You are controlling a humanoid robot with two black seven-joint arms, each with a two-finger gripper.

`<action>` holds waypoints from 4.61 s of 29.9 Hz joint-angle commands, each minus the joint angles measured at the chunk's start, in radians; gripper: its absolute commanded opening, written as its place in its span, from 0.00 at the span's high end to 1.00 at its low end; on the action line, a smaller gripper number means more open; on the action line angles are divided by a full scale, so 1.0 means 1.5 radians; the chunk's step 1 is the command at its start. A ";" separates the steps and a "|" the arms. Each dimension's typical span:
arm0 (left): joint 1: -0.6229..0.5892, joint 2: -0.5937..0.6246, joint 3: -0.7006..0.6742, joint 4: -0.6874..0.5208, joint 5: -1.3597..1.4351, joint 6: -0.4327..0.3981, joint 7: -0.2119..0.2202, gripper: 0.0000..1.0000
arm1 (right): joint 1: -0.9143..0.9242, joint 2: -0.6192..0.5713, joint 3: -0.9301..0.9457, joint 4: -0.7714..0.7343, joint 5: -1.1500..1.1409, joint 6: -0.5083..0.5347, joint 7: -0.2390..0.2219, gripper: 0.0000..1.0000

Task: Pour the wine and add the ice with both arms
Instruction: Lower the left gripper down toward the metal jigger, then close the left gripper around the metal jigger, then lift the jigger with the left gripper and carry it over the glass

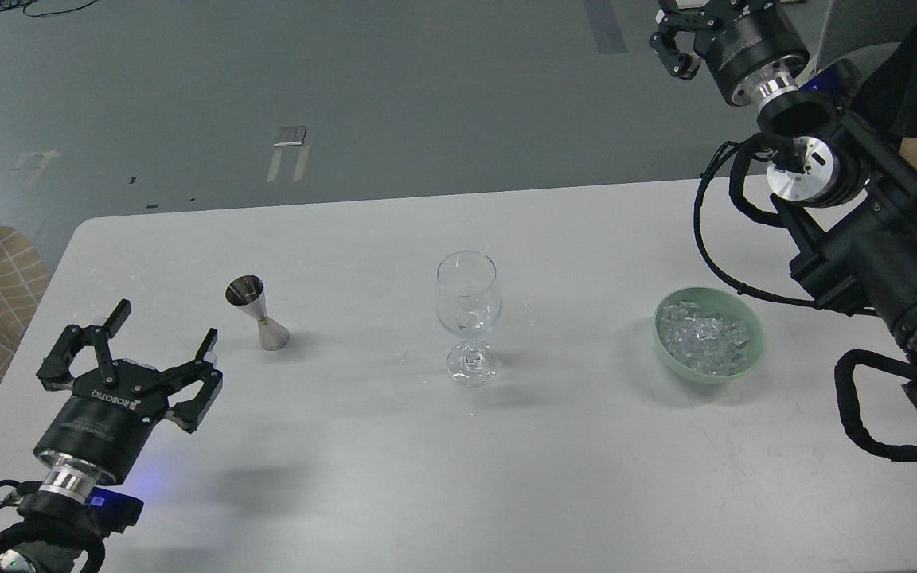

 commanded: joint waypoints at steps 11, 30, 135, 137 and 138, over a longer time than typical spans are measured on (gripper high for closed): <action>-0.092 -0.075 0.029 0.136 0.077 -0.009 0.000 0.03 | 0.001 0.000 -0.020 0.000 0.000 -0.002 0.000 0.00; -0.227 -0.118 0.018 0.308 0.144 -0.014 -0.007 0.03 | 0.001 0.000 -0.024 0.001 0.000 -0.002 0.000 0.00; -0.293 -0.077 0.236 -0.020 0.248 0.264 0.079 1.00 | -0.030 -0.031 -0.025 0.003 0.001 -0.004 -0.007 0.00; -0.294 -0.083 0.237 -0.014 0.262 0.265 0.079 1.00 | -0.029 -0.031 -0.025 0.003 0.001 -0.004 -0.008 0.00; -0.294 -0.088 0.237 -0.014 0.265 0.268 0.079 1.00 | -0.029 -0.031 -0.024 0.003 0.001 -0.004 -0.007 0.00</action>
